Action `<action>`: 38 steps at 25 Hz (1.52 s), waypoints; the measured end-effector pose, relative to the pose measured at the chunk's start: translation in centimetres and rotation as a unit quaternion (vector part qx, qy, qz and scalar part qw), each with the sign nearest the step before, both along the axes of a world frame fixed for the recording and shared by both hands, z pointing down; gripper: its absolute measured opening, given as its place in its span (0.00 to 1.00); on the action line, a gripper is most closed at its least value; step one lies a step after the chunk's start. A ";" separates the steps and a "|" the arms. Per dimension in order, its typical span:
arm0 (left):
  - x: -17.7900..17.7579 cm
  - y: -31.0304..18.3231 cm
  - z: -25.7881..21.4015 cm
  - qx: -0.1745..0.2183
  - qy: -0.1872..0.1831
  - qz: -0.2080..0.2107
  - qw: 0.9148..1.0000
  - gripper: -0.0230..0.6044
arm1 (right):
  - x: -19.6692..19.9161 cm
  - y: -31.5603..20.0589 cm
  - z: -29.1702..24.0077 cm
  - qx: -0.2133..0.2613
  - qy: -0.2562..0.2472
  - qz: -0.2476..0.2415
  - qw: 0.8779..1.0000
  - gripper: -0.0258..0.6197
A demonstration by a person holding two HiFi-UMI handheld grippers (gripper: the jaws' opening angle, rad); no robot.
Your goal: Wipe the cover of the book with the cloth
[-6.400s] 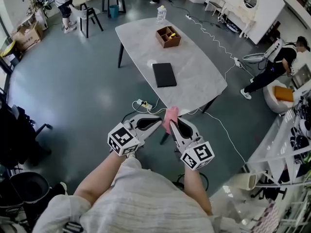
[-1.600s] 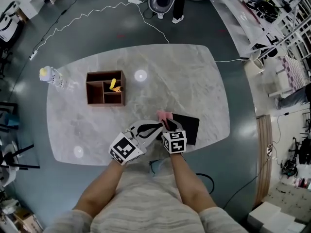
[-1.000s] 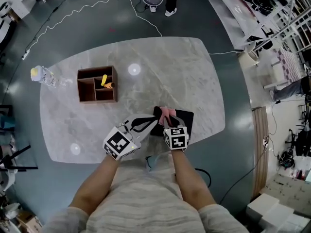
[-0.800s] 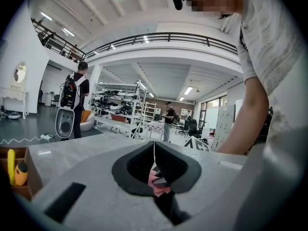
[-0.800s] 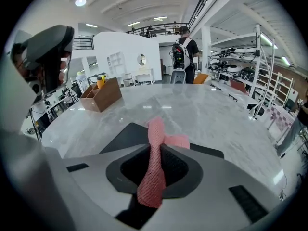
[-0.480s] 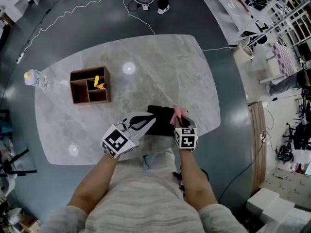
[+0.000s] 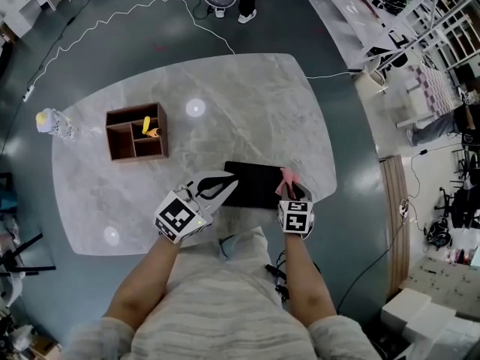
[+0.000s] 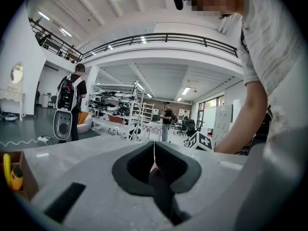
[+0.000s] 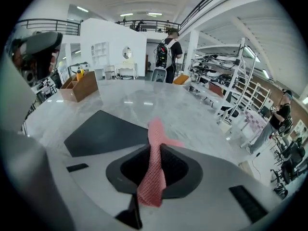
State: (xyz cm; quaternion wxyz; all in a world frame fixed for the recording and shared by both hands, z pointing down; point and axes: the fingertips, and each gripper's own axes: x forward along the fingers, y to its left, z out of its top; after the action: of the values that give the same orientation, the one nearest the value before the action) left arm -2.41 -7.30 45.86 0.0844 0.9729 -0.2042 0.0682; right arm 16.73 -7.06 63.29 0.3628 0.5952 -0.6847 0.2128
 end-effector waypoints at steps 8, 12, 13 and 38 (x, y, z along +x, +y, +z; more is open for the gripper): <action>-0.9 0.4 -1.0 0.007 0.010 -0.013 1.000 0.06 | -7.4 1.1 -3.1 0.049 -0.091 -0.032 0.994 0.13; -1.4 0.7 -1.4 0.009 0.009 -0.016 1.000 0.06 | -11.9 1.8 -3.2 0.042 -0.125 -0.065 0.989 0.13; -1.4 0.9 -1.6 0.009 0.009 -0.018 1.000 0.06 | -12.9 2.0 -3.2 0.039 -0.128 -0.076 0.988 0.13; -2.4 2.0 -0.8 0.007 -0.006 -0.025 1.000 0.06 | -19.5 3.1 0.8 -0.025 -0.108 -0.172 0.979 0.13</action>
State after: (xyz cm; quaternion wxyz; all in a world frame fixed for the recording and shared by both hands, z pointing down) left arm -4.84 -5.35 45.09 0.0780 0.9677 -0.2290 0.0705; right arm -2.72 -3.99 64.08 0.3330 0.4322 -0.8066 0.2274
